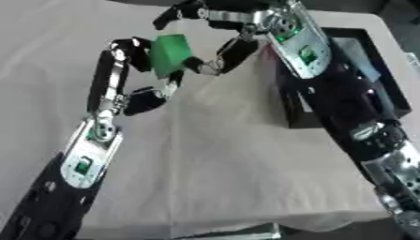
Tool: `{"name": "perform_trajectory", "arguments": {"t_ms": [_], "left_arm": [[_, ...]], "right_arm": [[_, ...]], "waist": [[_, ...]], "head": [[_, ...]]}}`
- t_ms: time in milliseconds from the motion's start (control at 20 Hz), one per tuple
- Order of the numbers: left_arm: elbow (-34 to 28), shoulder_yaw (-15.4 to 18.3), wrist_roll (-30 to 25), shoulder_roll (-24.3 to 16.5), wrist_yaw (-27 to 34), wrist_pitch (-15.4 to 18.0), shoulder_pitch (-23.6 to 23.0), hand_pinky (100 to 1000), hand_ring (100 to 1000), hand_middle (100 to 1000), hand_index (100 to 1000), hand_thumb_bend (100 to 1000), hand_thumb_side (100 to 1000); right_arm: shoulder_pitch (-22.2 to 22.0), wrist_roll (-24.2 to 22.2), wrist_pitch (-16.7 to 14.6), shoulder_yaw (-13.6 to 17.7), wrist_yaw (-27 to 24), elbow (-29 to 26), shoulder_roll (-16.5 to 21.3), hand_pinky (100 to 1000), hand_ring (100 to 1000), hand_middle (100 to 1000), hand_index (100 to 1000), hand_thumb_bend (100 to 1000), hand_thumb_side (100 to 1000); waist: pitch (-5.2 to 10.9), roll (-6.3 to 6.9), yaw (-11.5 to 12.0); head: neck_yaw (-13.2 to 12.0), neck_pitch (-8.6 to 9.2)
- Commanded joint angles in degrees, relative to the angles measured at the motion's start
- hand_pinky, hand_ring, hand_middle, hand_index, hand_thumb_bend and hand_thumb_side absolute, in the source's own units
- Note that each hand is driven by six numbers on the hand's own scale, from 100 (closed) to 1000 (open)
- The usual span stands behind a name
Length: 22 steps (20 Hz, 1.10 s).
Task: Pick up the objects with one hand, pass them to the other hand, and then place them into the box on the other side of the table.
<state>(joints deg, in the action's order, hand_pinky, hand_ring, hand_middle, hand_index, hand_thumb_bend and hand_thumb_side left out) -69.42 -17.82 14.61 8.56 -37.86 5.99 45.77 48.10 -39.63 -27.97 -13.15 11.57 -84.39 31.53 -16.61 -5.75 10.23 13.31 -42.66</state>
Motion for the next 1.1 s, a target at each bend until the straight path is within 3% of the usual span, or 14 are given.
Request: {"name": "perform_trajectory", "arguments": {"t_ms": [50, 1100], "left_arm": [[-1.00, -0.36, 0.28, 1.13, 0.49, 0.34, 0.71, 468, 413, 334, 504, 100, 168], [-0.96, -0.37, 1.12, 1.47, 1.26, 0.24, 0.55, 465, 410, 328, 505, 100, 182]], "right_arm": [[0.59, -2.00, -2.02, 0.37, 0.44, -0.14, 0.88, 1000, 1000, 889, 958, 177, 100], [0.39, -4.72, -1.92, 1.04, -1.05, 0.22, 0.52, 1000, 1000, 895, 958, 147, 100]], "waist": [[0.91, 0.05, -0.25], [0.74, -0.12, -0.42]], "head": [[-0.04, 0.10], [-0.41, 0.19]]}}
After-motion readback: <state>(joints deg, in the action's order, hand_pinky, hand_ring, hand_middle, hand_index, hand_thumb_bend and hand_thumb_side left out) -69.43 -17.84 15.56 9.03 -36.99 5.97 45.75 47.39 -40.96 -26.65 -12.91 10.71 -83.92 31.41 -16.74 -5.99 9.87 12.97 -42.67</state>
